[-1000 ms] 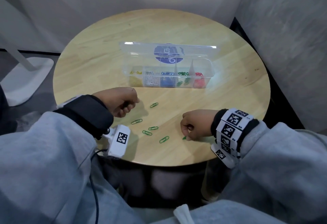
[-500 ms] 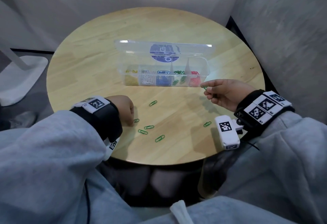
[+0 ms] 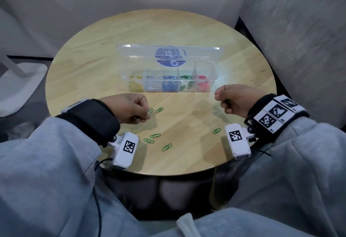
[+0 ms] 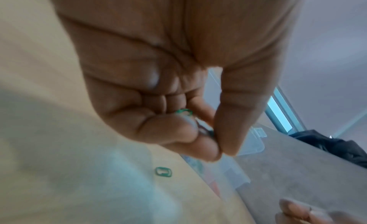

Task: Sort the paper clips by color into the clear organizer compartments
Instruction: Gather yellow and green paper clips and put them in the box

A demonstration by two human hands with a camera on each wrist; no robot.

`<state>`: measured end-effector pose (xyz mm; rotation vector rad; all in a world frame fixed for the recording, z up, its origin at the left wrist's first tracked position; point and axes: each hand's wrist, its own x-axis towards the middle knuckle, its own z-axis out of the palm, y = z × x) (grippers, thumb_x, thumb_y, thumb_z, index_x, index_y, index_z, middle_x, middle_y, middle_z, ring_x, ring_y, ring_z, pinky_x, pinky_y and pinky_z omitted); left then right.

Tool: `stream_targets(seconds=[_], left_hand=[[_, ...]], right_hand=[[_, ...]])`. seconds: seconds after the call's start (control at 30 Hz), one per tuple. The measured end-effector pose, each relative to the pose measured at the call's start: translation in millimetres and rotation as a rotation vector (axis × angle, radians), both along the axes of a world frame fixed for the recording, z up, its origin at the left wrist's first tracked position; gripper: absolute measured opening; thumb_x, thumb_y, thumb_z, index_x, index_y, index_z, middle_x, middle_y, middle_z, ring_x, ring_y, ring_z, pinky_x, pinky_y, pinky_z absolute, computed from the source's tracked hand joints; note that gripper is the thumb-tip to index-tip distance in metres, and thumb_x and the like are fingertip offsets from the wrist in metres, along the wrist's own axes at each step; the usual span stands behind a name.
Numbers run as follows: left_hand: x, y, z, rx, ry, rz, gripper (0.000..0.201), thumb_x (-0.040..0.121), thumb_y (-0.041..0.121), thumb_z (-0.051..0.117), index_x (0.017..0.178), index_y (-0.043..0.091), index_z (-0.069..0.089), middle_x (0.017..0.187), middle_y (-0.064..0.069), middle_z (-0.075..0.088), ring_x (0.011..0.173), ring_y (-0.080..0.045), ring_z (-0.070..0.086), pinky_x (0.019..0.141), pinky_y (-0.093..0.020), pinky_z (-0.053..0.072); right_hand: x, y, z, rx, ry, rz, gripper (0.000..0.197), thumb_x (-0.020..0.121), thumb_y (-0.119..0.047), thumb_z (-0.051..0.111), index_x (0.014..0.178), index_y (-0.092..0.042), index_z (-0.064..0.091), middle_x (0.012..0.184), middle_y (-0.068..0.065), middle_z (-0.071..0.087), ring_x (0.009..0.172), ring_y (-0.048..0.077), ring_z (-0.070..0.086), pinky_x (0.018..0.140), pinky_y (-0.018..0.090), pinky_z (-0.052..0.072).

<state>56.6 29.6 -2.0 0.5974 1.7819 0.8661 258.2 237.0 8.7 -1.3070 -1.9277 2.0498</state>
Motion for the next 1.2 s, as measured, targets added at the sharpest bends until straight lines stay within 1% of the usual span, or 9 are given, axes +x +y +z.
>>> stream_targets(seconds=[0.17, 0.27, 0.37, 0.57, 0.67, 0.8, 0.93, 1.1, 1.2], left_hand=[[3.1, 3.4, 1.6, -0.089, 0.026, 0.025, 0.034, 0.088, -0.011, 0.033, 0.087, 0.015, 0.055, 0.062, -0.004, 0.052, 0.039, -0.009, 0.052, 0.038, -0.014, 0.040], [9.4, 3.9, -2.0, -0.207, 0.275, -0.192, 0.030, 0.086, -0.005, 0.040, 0.082, 0.018, 0.057, 0.067, -0.002, 0.050, 0.055, -0.014, 0.049, 0.049, -0.019, 0.037], [17.1, 2.4, -1.7, -0.322, 0.598, -0.435, 0.017, 0.079, 0.010, 0.057, 0.084, 0.026, 0.057, 0.068, 0.007, 0.047, 0.059, -0.010, 0.043, 0.056, -0.023, 0.033], [22.0, 4.5, -11.3, -0.402, 0.762, -0.639, 0.031, 0.072, 0.023, 0.074, 0.094, 0.029, 0.053, 0.072, 0.008, 0.044, 0.063, -0.012, 0.042, 0.066, -0.027, 0.037], [24.1, 5.5, -14.2, -0.376, 0.778, -0.689, 0.033, 0.072, 0.026, 0.075, 0.097, 0.027, 0.053, 0.069, 0.008, 0.045, 0.061, -0.010, 0.041, 0.067, -0.028, 0.037], [27.0, 7.6, -16.8, -0.323, 0.801, -0.716, 0.028, 0.075, 0.026, 0.073, 0.096, 0.026, 0.055, 0.068, 0.009, 0.045, 0.062, -0.010, 0.042, 0.066, -0.028, 0.037], [30.5, 10.2, -18.5, -0.284, 0.825, -0.715, 0.022, 0.077, 0.027, 0.071, 0.095, 0.026, 0.059, 0.070, 0.010, 0.045, 0.064, -0.012, 0.045, 0.062, -0.026, 0.035], [31.4, 13.5, -23.4, -0.292, 0.823, -0.724, 0.011, 0.079, 0.027, 0.069, 0.088, 0.025, 0.063, 0.066, 0.012, 0.046, 0.064, -0.009, 0.044, 0.061, -0.024, 0.033], [30.5, 13.7, -25.0, -0.334, 0.821, -0.723, 0.009, 0.082, 0.031, 0.067, 0.084, 0.026, 0.060, 0.066, 0.014, 0.047, 0.067, -0.010, 0.046, 0.061, -0.024, 0.033]], right_hand=[[0.8, 0.2, -1.8, 0.366, -0.287, 0.353, 0.022, 0.084, 0.000, 0.060, 0.073, -0.018, 0.055, 0.059, -0.003, 0.038, 0.046, 0.008, 0.032, 0.044, 0.018, 0.029], [1.3, -6.4, -7.3, 0.567, -0.533, 0.611, 0.017, 0.078, -0.014, 0.070, 0.077, -0.026, 0.058, 0.060, -0.006, 0.042, 0.053, 0.011, 0.038, 0.053, 0.023, 0.032], [0.5, -11.7, -14.3, 0.613, -0.644, 0.687, 0.015, 0.074, -0.023, 0.072, 0.081, -0.028, 0.060, 0.064, -0.004, 0.050, 0.059, 0.014, 0.047, 0.063, 0.028, 0.040], [4.3, -16.2, -17.5, 0.562, -0.657, 0.694, 0.013, 0.076, -0.019, 0.073, 0.081, -0.023, 0.061, 0.061, -0.005, 0.051, 0.052, 0.014, 0.048, 0.066, 0.028, 0.044], [3.3, -20.3, -18.5, 0.598, -0.661, 0.706, 0.014, 0.077, -0.015, 0.072, 0.078, -0.020, 0.059, 0.060, -0.009, 0.048, 0.052, 0.009, 0.045, 0.059, 0.024, 0.041], [-0.4, -19.4, -20.3, 0.609, -0.647, 0.692, 0.019, 0.077, -0.013, 0.073, 0.067, -0.018, 0.058, 0.034, -0.011, 0.052, 0.039, 0.003, 0.048, 0.051, 0.019, 0.042], [-0.2, -18.6, -20.5, 0.502, -0.517, 0.572, 0.018, 0.076, -0.008, 0.073, 0.066, -0.014, 0.060, 0.047, -0.008, 0.057, 0.041, 0.003, 0.051, 0.047, 0.018, 0.042], [-8.6, -12.9, -15.7, 0.337, -0.314, 0.420, 0.023, 0.081, -0.003, 0.065, 0.063, -0.014, 0.055, 0.058, 0.000, 0.058, 0.053, 0.011, 0.050, 0.056, 0.022, 0.043], [-13.6, -14.4, -19.6, 0.119, -0.173, 0.285, 0.028, 0.085, 0.008, 0.056, 0.064, -0.008, 0.048, 0.052, 0.003, 0.055, 0.052, 0.015, 0.046, 0.048, 0.021, 0.042]])
